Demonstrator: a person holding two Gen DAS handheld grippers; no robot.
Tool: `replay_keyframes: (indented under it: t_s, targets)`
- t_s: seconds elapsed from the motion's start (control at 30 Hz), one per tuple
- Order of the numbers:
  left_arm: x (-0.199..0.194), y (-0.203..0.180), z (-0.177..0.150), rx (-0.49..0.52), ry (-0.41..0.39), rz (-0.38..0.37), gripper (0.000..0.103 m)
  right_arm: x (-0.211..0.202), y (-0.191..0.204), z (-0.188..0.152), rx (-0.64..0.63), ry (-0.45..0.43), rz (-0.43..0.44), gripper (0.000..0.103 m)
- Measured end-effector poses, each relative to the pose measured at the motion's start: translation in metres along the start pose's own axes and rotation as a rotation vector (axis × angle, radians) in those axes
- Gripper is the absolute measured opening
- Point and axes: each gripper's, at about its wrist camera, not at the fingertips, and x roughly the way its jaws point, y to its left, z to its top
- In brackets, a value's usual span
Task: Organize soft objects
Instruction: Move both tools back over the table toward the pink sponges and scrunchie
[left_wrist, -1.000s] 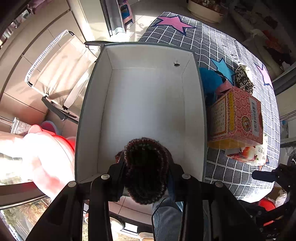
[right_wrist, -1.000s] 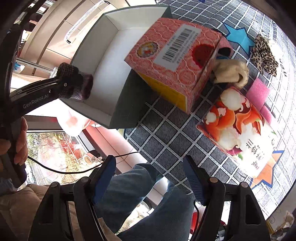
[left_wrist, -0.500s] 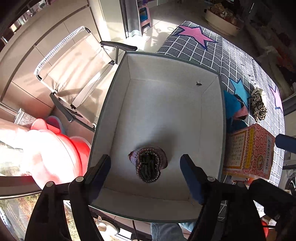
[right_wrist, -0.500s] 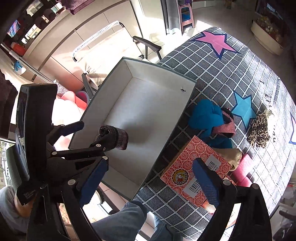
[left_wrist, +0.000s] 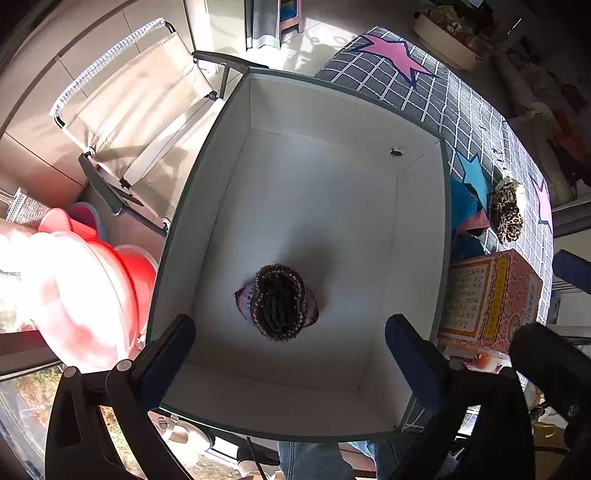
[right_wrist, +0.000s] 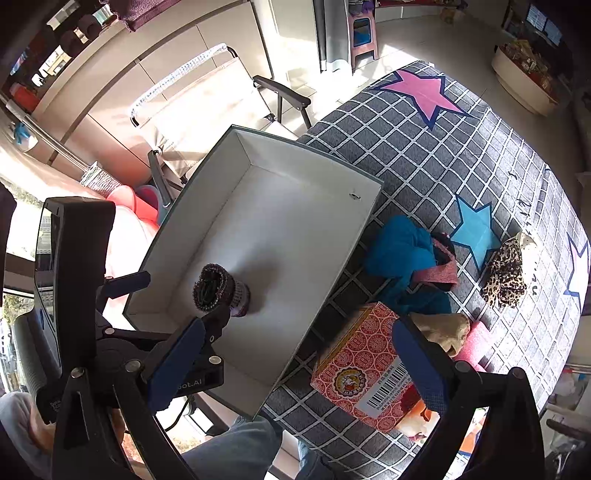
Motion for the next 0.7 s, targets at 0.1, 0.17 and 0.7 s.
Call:
replay_keyframes:
  t_s: [0.1, 0.17, 0.7]
  targets:
    - [-0.001, -0.002, 0.003, 0.004, 0.010, -0.030, 0.103, -0.006, -0.011, -0.001, 0.035, -0.008, 0.001, 0.102]
    - [-0.003, -0.005, 0.004, 0.010, 0.018, -0.046, 0.103, -0.011, -0.024, -0.004, 0.067, -0.016, -0.003, 0.102]
    - [-0.035, -0.115, 0.028, 0.157, 0.052, -0.178, 0.103, -0.005, -0.233, -0.110, 0.553, 0.094, -0.094, 0.102]
